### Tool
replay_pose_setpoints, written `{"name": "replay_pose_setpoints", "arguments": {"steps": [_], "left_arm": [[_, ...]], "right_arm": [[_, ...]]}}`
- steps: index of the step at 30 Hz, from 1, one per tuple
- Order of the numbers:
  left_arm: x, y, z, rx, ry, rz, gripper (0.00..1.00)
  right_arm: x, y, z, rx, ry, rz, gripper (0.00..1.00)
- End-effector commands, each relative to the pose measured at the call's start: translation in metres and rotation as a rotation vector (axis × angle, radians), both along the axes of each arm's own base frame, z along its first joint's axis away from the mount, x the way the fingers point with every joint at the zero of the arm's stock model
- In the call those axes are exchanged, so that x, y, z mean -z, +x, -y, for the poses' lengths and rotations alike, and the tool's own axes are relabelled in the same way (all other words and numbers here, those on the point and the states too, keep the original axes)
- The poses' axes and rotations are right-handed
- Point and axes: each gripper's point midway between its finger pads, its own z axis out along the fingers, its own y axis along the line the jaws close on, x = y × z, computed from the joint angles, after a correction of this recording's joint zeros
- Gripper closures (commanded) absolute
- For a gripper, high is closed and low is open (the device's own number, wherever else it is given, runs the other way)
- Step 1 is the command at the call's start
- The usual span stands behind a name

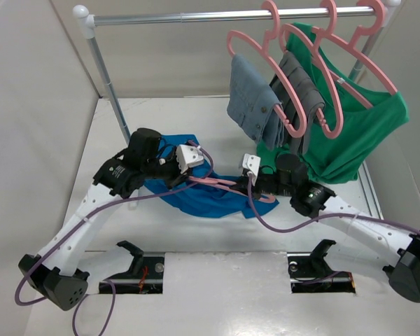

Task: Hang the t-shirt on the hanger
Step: Place tshirt on hanger

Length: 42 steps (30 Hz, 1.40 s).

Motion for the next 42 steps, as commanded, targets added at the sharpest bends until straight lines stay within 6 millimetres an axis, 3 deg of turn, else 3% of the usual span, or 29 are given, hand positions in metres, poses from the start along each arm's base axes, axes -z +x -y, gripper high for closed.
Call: {"name": "replay_pose_setpoints", "arguments": {"steps": [1, 5, 9, 14, 18, 20, 21, 22, 23, 26, 27, 31, 34, 37, 40, 42], "left_arm": [[-0.033, -0.019, 0.011, 0.064, -0.105, 0.032, 0.86], [-0.026, -0.019, 0.009, 0.067, -0.085, 0.028, 0.58], [-0.047, 0.009, -0.013, -0.061, -0.007, 0.202, 0.48], [-0.075, 0.005, -0.032, -0.064, 0.015, 0.386, 0.31], [-0.066, -0.014, -0.037, 0.022, 0.054, 0.388, 0.18], [-0.033, -0.017, -0.043, 0.063, 0.140, 0.343, 0.15], [-0.024, -0.010, -0.046, 0.029, 0.164, 0.341, 0.15], [-0.027, 0.001, -0.045, -0.007, 0.146, 0.385, 0.15], [-0.010, 0.007, -0.045, -0.039, 0.156, 0.359, 0.15], [-0.015, 0.026, -0.040, -0.083, 0.123, 0.431, 0.12], [-0.007, 0.031, -0.037, -0.070, 0.142, 0.429, 0.12], [0.025, 0.037, -0.030, -0.023, 0.197, 0.355, 0.12], [0.060, 0.034, -0.033, 0.030, 0.273, 0.307, 0.16], [0.083, 0.018, -0.026, 0.148, 0.266, 0.276, 0.16], [0.099, 0.000, -0.016, 0.249, 0.218, 0.234, 0.23], [0.107, -0.005, -0.009, 0.292, 0.199, 0.191, 0.45]], "right_arm": [[-0.023, 0.021, -0.006, 0.048, 0.108, 0.083, 1.00], [-0.021, 0.019, -0.009, 0.024, 0.126, 0.093, 1.00], [0.004, 0.011, -0.002, 0.022, 0.103, 0.080, 1.00], [0.015, 0.006, 0.005, 0.033, 0.109, 0.090, 1.00], [0.015, 0.006, 0.008, 0.040, 0.115, 0.112, 1.00], [0.015, 0.005, 0.008, 0.028, 0.113, 0.122, 1.00], [0.014, 0.003, 0.007, 0.018, 0.114, 0.120, 1.00], [0.014, 0.000, 0.005, -0.004, 0.114, 0.128, 1.00], [0.014, -0.001, 0.005, -0.013, 0.115, 0.127, 1.00], [0.014, -0.003, 0.004, -0.025, 0.118, 0.125, 1.00], [0.014, -0.005, 0.003, -0.034, 0.119, 0.123, 1.00], [0.003, -0.005, 0.004, -0.036, 0.135, 0.154, 1.00], [-0.008, -0.004, 0.005, -0.026, 0.152, 0.178, 1.00], [-0.011, -0.004, 0.006, -0.027, 0.155, 0.194, 1.00], [-0.011, -0.004, 0.006, -0.029, 0.152, 0.202, 1.00], [-0.013, -0.002, 0.004, -0.029, 0.153, 0.203, 1.00]]}}
